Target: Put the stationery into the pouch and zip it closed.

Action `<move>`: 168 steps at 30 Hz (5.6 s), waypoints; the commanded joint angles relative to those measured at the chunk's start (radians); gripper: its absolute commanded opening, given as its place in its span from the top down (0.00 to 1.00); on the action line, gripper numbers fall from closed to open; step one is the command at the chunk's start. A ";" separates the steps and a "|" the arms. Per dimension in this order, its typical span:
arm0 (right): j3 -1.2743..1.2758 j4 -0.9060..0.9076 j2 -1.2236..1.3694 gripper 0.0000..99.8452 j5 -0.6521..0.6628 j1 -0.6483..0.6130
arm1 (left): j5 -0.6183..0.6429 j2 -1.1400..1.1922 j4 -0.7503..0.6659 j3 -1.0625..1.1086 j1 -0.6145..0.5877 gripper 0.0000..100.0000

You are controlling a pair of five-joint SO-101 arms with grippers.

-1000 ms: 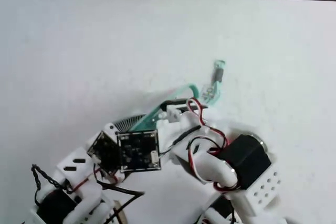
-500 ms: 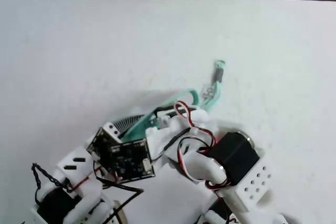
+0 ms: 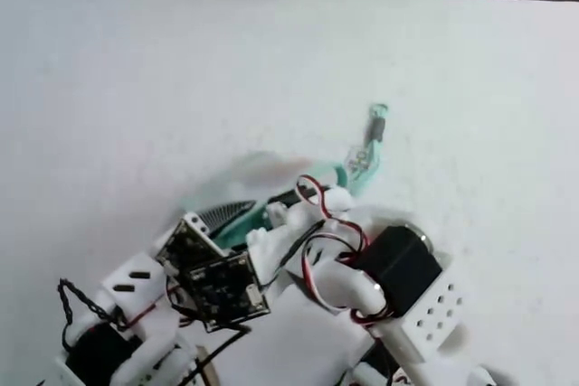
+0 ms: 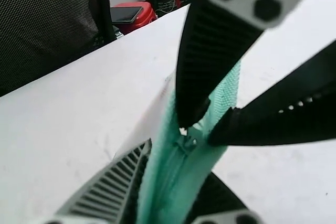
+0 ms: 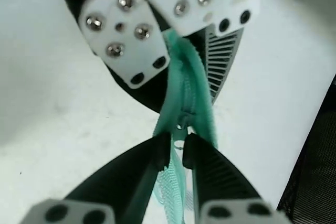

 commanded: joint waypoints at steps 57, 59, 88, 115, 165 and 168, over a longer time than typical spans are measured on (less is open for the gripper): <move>-0.368 -0.062 -0.015 0.94 -0.813 0.289 | -0.009 -0.010 -0.055 -0.002 -0.007 0.98; -0.371 -0.038 0.045 0.90 -0.895 0.291 | -0.009 -0.010 -0.055 -0.002 -0.007 0.98; -0.361 0.033 0.176 0.73 -1.194 -0.015 | -0.011 -0.010 -0.055 0.003 -0.007 0.98; -0.431 0.031 0.372 0.75 -1.254 -0.099 | -0.006 -0.010 -0.052 -0.014 -0.199 0.98; -0.497 0.031 0.318 0.97 -1.146 -0.113 | -0.009 -0.010 -0.041 0.009 -0.208 0.98; -0.493 0.031 0.278 0.98 -1.096 -0.114 | -0.009 -0.010 -0.041 0.009 -0.208 0.98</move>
